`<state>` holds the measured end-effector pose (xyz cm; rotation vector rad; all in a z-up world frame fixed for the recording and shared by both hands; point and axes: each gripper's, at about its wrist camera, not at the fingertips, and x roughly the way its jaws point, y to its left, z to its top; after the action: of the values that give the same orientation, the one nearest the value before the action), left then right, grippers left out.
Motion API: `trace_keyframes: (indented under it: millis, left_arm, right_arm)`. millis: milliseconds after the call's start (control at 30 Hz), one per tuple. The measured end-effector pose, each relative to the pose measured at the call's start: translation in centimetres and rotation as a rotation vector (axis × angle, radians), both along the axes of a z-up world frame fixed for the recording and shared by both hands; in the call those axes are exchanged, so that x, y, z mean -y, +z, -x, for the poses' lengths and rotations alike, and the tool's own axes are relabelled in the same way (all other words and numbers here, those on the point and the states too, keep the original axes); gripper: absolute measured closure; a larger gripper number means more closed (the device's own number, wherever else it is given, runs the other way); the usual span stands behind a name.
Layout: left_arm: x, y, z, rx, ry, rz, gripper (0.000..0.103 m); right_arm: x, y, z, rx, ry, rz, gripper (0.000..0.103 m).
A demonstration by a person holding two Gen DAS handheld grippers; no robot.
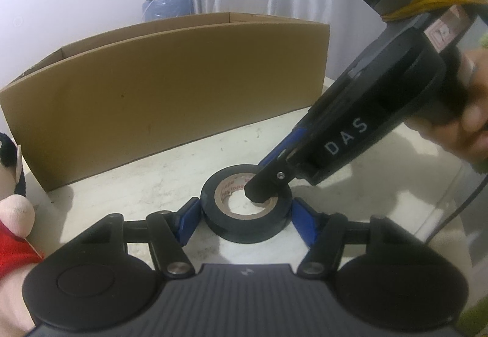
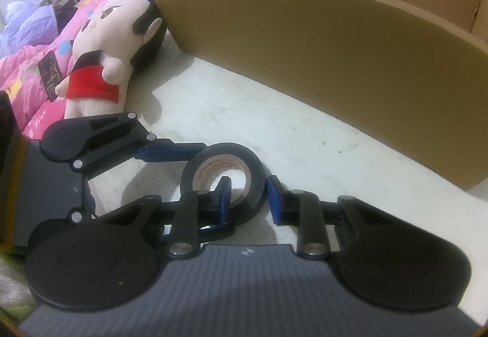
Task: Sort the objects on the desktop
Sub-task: 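Close the right gripper on the black tape roll, then lift the tape roll with the right gripper and carry it over the box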
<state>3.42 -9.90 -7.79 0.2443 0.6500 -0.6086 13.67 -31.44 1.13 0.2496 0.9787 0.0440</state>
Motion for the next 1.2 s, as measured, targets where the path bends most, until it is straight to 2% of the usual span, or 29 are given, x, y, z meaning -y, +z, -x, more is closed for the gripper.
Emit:
trace_keyframes:
  millis: [367, 667, 933, 1200]
  left_arm:
    - [-0.5, 0.7, 0.2, 0.020, 0.002, 0.016, 0.037]
    - [-1.0, 2.5, 0.4, 0.077, 0.011, 0.031, 0.037]
    - [-1.3, 5.3, 0.0, 0.155, 0.019, 0.049, 0.037]
    - [-1.3, 9.4, -1.7, 0.264, 0.024, 0.061, 0.037]
  right_arm:
    - [0.3, 0.3, -0.1, 0.004, -0.025, -0.027, 0.080]
    - [0.0, 2.1, -0.3, 0.038, -0.028, -0.006, 0.080]
    - [0.2, 5.3, -0.5, 0.100, -0.033, 0.015, 0.080]
    - [0.6, 10.1, -1.7, 0.195, -0.025, 0.063, 0.080]
